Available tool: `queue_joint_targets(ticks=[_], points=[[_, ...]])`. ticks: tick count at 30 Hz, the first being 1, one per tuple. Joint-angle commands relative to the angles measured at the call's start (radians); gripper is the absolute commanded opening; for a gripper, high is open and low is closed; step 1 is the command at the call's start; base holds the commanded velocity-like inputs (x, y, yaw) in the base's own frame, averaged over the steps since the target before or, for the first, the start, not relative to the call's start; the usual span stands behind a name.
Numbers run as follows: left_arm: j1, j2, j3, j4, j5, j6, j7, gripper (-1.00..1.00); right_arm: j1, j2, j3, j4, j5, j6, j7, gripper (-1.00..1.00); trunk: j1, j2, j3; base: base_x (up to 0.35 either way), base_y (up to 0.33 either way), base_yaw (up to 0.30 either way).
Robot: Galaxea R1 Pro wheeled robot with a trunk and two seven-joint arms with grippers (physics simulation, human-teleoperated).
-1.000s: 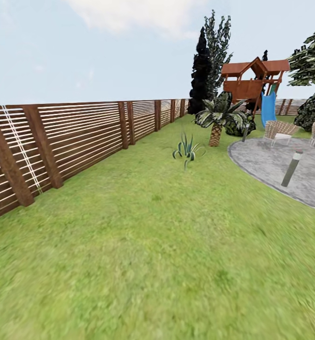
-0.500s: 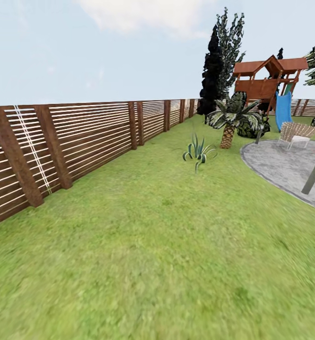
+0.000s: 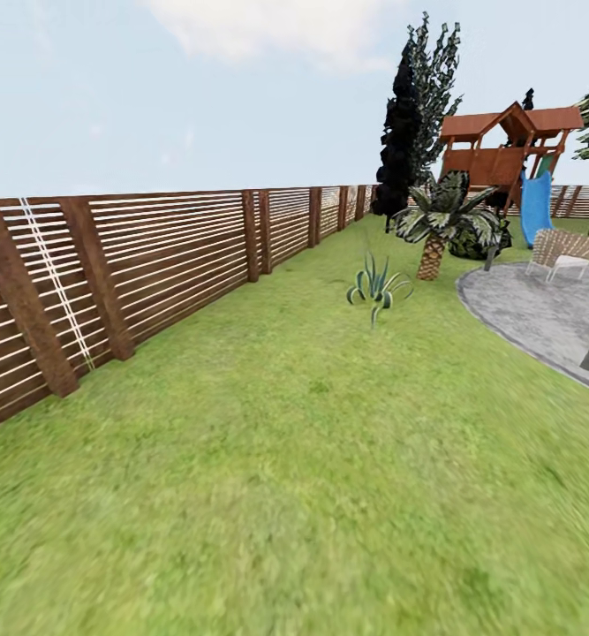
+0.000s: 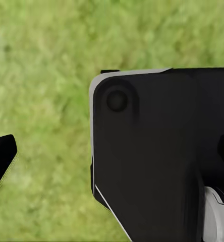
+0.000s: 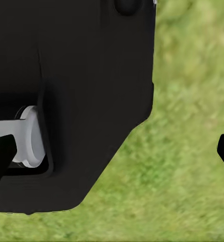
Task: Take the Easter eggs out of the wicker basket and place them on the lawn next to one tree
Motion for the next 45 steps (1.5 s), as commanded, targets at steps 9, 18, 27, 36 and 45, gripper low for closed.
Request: queue_joint_targets(ticks=[9,18,27,36,45], points=[[-0.001,0.0,0.002,0.0,-0.001,-0.003,0.0,1.0,0.0,-0.001,0.0,-0.001,0.0,-0.003,0.0,1.0,0.001,-0.002,-0.002,0.315,0.01,0.0],[0.0,0.0,0.003,0.0,-0.001,-0.002,0.001,1.0,0.0,0.0,0.003,0.0,0.001,-0.003,0.0,1.0,0.001,-0.002,-0.002,0.323,0.005,0.062],[-0.001,0.0,0.002,0.0,-0.003,-0.003,0.001,1.0,0.0,0.001,0.002,-0.017,0.0,-0.003,-0.002,1.0,0.001,-0.002,-0.002,0.325,0.001,0.225],[-0.001,-0.001,0.0,-0.001,-0.003,-0.002,0.0,1.0,0.0,0.014,0.003,-0.144,0.0,-0.002,-0.002,1.0,0.001,-0.002,-0.007,0.327,0.0,0.216],[-0.001,-0.001,-0.011,-0.001,-0.003,-0.001,0.001,1.0,0.0,0.046,0.006,-0.164,0.001,-0.002,0.001,1.0,0.001,-0.002,-0.008,0.333,0.0,0.037]])
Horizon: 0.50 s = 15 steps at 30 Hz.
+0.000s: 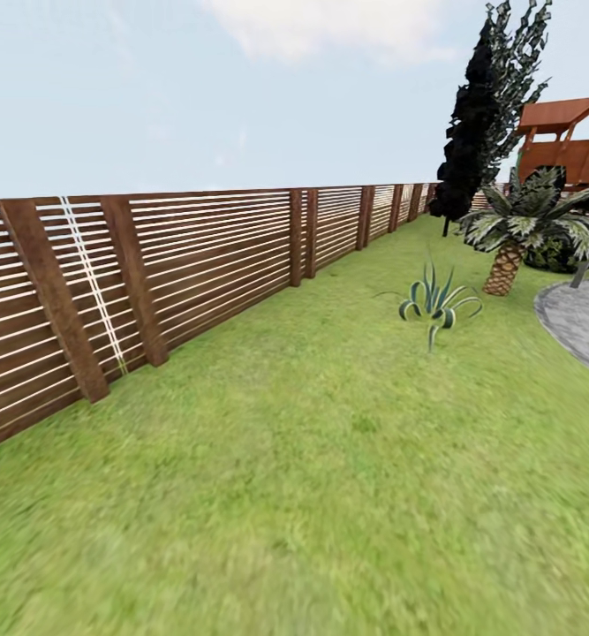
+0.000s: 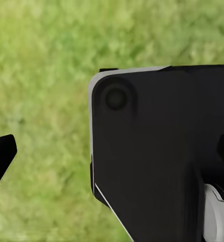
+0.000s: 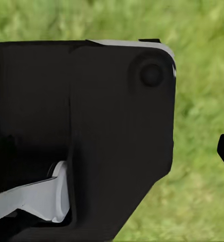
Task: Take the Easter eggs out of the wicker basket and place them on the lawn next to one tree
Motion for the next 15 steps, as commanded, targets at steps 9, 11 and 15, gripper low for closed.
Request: queue_joint_targets(ticks=[9,11,15], points=[[-0.001,-0.006,0.001,0.0,-0.001,-0.001,0.008,1.0,0.0,0.037,-0.003,0.009,-0.001,-0.002,0.0,1.0,0.001,-0.002,-0.002,0.335,0.0,-0.081],[0.0,-0.005,0.0,0.0,-0.001,-0.002,0.008,1.0,0.0,0.038,-0.003,0.009,-0.001,-0.002,0.0,1.0,0.001,-0.002,-0.002,0.336,0.0,-0.06],[0.0,-0.002,0.001,0.0,0.0,-0.002,0.008,1.0,0.0,0.038,-0.006,0.009,-0.001,-0.002,0.0,1.0,0.001,-0.002,-0.002,0.322,0.0,-0.023]])
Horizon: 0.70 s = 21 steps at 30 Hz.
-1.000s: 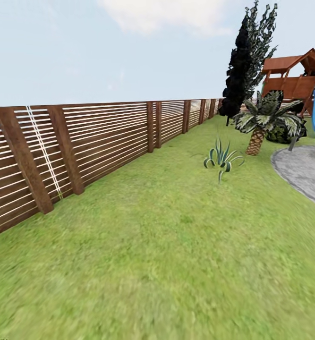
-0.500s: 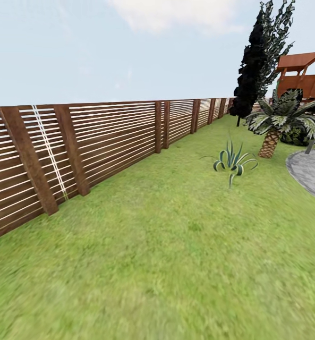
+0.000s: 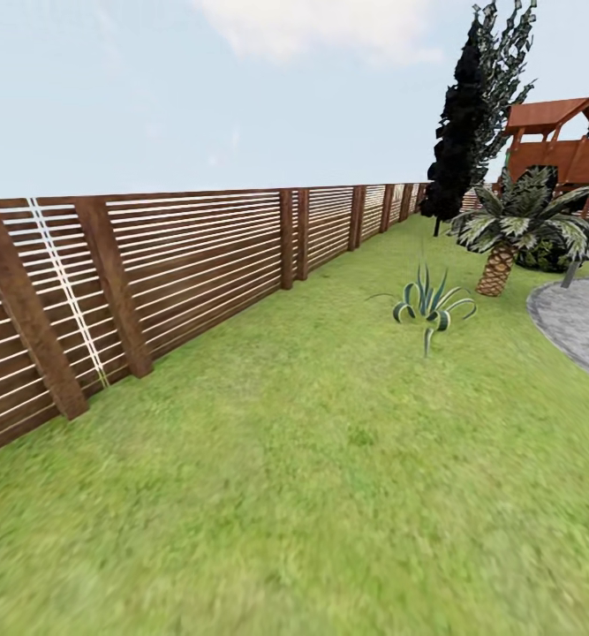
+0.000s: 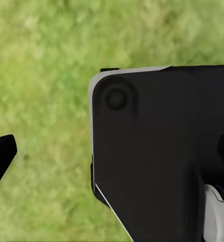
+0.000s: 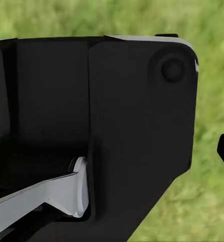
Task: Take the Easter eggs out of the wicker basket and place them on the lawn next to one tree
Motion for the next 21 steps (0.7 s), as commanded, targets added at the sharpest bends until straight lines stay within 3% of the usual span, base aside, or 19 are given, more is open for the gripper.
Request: queue_joint_targets(ticks=[1,11,21], points=[[-0.001,0.0,-0.001,0.0,-0.001,-0.003,0.001,1.0,0.0,0.0,-0.001,-0.001,-0.001,-0.002,-0.001,1.0,0.001,-0.002,-0.002,0.301,0.0,-0.01],[-0.001,0.001,0.0,0.0,-0.001,-0.006,0.001,1.0,0.0,0.0,0.001,-0.001,-0.001,-0.002,0.0,1.0,0.001,-0.002,-0.002,0.241,0.0,-0.001],[-0.001,0.002,0.0,0.0,0.0,-0.007,0.001,1.0,0.0,0.0,0.001,-0.001,0.0,-0.001,0.0,1.0,0.001,-0.002,-0.002,0.236,0.019,0.12]])
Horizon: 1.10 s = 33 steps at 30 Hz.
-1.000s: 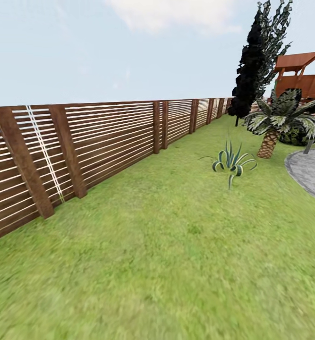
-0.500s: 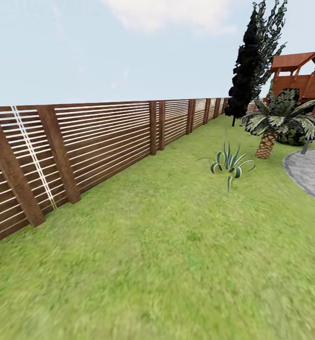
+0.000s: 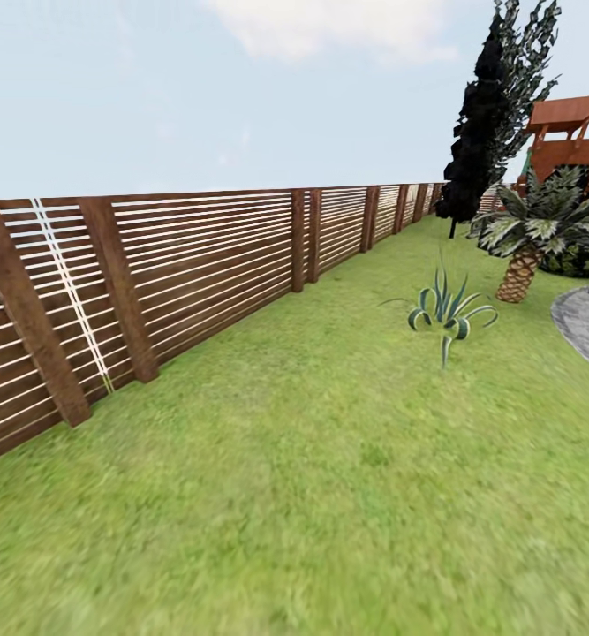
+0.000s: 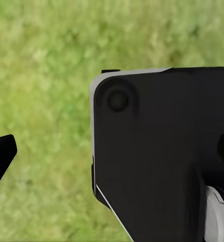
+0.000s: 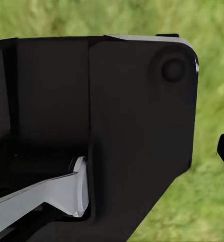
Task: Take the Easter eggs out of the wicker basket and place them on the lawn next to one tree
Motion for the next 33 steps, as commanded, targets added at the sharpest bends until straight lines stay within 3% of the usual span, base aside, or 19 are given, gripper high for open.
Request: queue_joint_targets(ticks=[1,33], points=[[0.0,0.0,-0.001,0.0,-0.001,-0.003,0.001,1.0,0.0,0.0,-0.001,-0.001,-0.001,-0.002,-0.001,1.0,0.001,-0.002,-0.002,0.29,0.084,0.033],[0.0,0.001,-0.002,0.0,-0.001,-0.006,0.001,1.0,0.0,-0.003,-0.005,-0.001,-0.001,-0.001,-0.001,1.0,0.001,-0.002,-0.002,0.323,0.038,-0.016]])
